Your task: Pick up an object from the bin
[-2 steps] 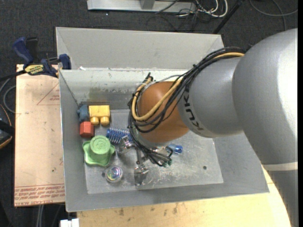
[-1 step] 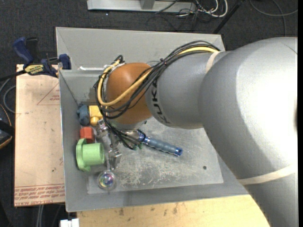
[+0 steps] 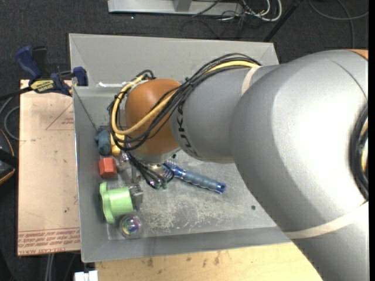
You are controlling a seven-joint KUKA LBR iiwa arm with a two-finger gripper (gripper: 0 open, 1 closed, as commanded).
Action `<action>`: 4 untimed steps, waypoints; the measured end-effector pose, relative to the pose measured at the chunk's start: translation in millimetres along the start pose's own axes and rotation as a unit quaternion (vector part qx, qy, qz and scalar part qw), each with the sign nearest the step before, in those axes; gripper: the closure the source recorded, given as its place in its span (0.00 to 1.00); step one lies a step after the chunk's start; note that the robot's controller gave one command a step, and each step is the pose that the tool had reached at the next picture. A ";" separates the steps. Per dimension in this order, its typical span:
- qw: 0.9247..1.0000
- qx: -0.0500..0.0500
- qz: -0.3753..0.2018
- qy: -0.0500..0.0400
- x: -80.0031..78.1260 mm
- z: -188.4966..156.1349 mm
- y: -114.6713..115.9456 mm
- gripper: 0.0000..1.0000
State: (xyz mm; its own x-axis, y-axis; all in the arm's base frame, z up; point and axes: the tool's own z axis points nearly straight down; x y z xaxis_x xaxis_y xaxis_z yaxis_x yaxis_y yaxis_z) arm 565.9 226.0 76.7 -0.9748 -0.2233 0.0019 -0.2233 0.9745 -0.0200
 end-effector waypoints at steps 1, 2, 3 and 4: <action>0.996 -0.009 0.093 -0.001 20.3 -70.3 25.8 0.00; 0.976 -0.010 -0.219 -0.005 17.2 -70.0 23.4 0.00; 0.976 -0.010 -0.218 -0.004 17.4 -69.8 23.5 1.00; 0.970 -0.009 -0.242 -0.010 17.9 -236.5 14.0 1.00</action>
Offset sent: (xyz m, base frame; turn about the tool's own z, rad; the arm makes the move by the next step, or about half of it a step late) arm -0.0269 0.0230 0.0685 0.1901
